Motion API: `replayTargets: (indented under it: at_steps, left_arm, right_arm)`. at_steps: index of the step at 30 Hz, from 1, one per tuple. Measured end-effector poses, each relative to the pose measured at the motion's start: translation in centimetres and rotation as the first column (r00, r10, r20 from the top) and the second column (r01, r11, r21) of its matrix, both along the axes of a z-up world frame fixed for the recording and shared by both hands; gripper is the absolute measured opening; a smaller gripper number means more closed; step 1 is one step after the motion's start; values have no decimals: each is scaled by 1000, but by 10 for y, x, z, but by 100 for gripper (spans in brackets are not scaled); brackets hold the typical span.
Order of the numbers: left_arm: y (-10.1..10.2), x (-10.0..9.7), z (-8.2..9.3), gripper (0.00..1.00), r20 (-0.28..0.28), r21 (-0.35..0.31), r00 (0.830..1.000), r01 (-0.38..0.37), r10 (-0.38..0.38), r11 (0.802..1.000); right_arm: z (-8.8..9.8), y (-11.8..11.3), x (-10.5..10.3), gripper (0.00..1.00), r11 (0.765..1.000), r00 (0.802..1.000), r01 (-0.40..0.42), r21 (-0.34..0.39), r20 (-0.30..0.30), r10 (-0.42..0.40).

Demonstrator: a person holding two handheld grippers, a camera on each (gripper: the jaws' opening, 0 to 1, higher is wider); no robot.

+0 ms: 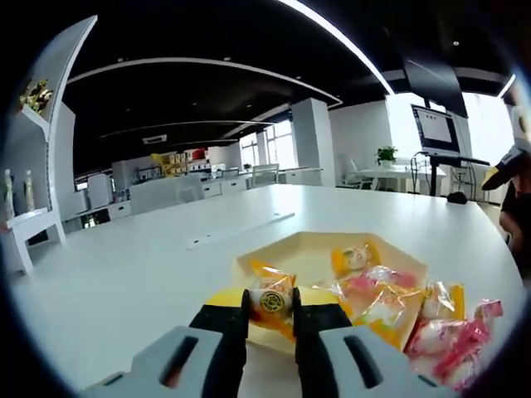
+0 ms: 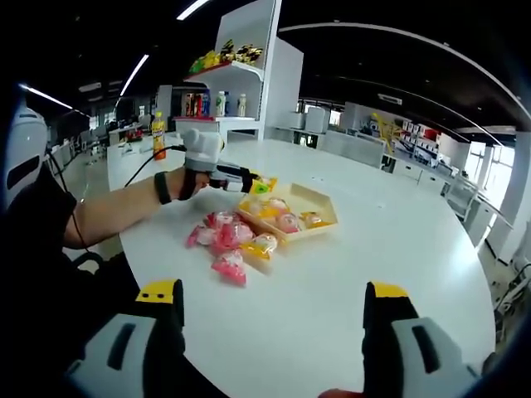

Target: Pick up the marshmallows scattered on the table and place them into the bowl on the table

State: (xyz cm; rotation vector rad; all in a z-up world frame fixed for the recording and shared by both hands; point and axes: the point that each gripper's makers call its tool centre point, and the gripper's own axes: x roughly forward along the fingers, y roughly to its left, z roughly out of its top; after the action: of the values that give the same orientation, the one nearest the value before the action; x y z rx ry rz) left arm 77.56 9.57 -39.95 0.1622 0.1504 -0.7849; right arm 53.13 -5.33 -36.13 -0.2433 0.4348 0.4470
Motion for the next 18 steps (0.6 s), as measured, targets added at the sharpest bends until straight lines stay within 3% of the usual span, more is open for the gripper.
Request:
replayTargets:
  at_steps: [18]
  left_arm:
    - [0,-2,-8,22,-41,-10,999,-7,7,1000]
  right_arm:
    - [2,1,0,86,1000,1000,-1,1,4,1]
